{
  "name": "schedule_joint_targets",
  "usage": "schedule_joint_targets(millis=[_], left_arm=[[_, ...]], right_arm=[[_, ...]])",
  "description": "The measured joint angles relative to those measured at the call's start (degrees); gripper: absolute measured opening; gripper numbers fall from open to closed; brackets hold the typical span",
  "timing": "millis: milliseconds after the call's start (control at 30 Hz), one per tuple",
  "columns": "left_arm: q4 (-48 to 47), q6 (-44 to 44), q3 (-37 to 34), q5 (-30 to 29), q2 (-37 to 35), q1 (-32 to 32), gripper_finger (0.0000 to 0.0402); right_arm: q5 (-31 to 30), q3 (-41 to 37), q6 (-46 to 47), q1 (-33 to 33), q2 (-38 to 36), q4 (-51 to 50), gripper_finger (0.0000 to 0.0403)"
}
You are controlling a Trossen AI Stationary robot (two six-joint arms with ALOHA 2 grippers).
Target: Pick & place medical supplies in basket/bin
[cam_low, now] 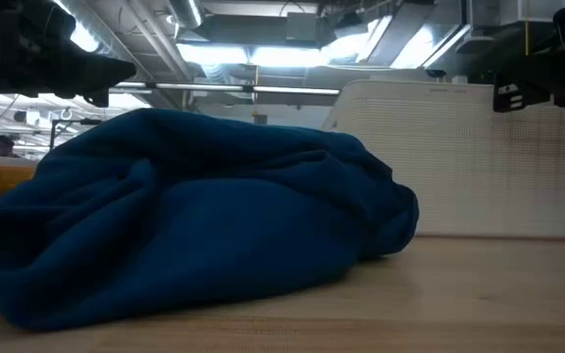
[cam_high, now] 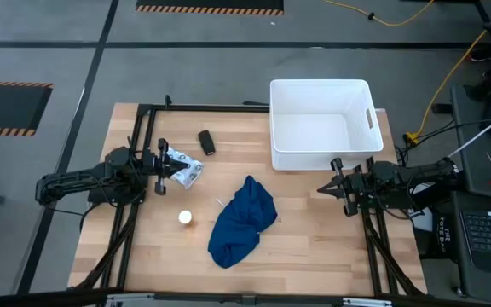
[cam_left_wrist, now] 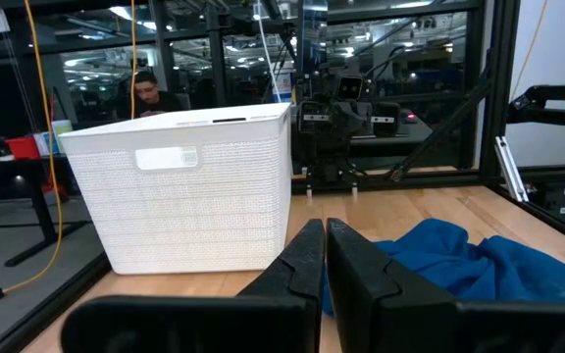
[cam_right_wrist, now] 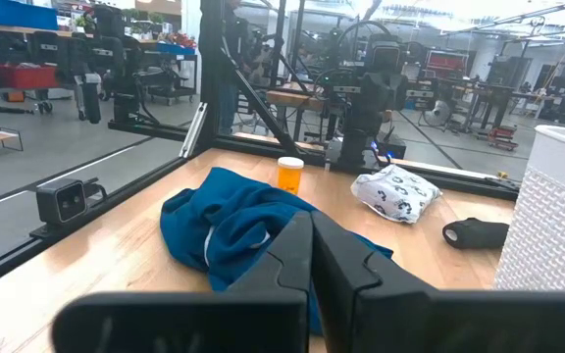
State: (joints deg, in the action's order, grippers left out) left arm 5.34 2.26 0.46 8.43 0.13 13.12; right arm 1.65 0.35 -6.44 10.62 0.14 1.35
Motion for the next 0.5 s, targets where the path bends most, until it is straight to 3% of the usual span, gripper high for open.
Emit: schedule_joint_targets(millis=[500], left_arm=[[0.02, 0.0, 0.01, 0.0, 0.01, -0.01, 0.001]], right_arm=[[0.0, 0.01, 0.0, -0.01, -0.01, -0.01, 0.0008]])
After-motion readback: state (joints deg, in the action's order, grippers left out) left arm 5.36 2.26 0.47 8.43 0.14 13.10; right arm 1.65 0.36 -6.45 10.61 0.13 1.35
